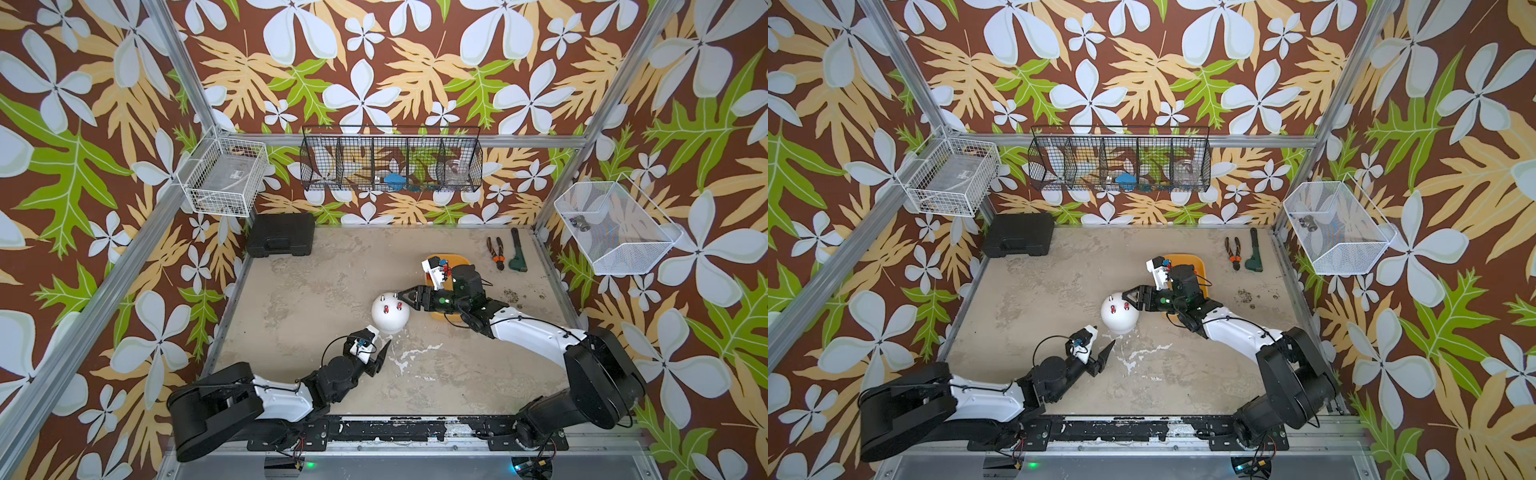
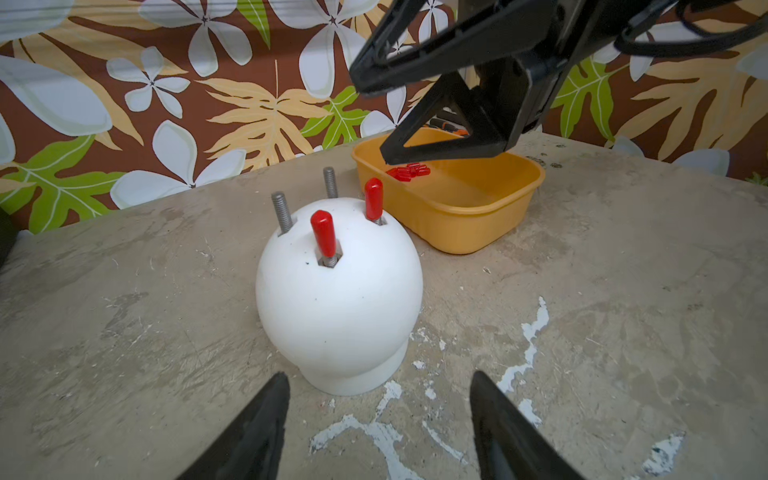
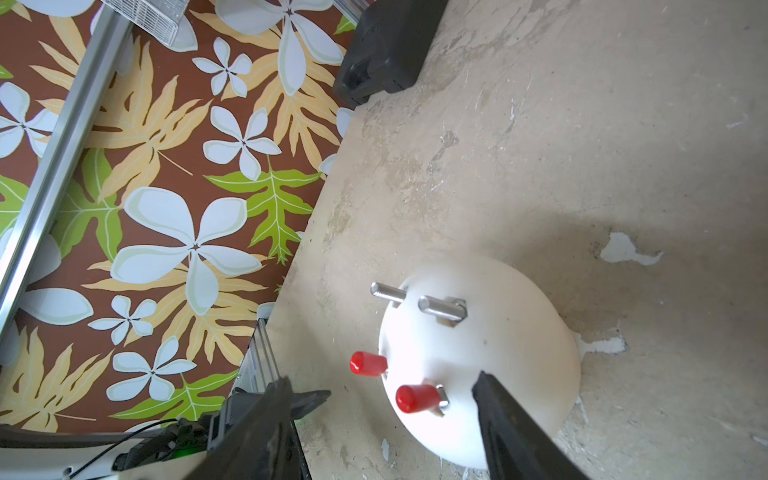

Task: Cover the protruding screws with screw protection sleeves
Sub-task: Attach the screw protection sleeve to the screw, then adjust the plastic shell at the center of the board.

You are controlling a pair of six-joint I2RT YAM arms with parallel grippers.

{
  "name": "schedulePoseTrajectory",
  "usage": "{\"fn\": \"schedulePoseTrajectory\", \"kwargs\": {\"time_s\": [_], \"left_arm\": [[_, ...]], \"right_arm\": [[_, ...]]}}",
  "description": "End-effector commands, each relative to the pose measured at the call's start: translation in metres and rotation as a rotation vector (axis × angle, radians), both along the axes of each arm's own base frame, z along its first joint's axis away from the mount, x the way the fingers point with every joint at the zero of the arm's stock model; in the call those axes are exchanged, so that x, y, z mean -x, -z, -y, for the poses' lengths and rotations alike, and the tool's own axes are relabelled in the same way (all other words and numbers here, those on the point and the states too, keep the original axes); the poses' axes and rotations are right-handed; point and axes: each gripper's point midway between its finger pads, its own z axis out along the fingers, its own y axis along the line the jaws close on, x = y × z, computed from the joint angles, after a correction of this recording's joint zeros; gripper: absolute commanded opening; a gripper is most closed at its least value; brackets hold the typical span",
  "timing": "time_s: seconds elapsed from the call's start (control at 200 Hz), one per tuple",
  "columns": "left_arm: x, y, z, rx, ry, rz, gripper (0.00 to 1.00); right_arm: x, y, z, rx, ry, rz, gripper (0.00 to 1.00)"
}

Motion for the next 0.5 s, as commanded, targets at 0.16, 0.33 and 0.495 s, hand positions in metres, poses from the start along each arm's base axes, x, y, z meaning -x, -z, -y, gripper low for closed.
{"fn": "schedulePoseTrajectory", "kwargs": {"time_s": [0.16, 0.33, 0.495], "left_arm": [[-0.035, -0.005, 0.004, 0.057, -0.171, 0.042, 0.83], [-0.054, 0.011, -0.01, 0.038, -0.246, 0.018, 0.83], [-0.074, 0.016, -0.045, 0.032, -0.41, 0.0, 0.83]], "right_arm": [[-0.007, 0.012, -0.002, -0.02, -0.012, 0.025, 0.74], [-0.015, 0.018, -0.007, -0.048, -0.025, 0.031, 0.75], [-0.019, 0.019, -0.001, -0.087, -0.004, 0.013, 0.75]]}}
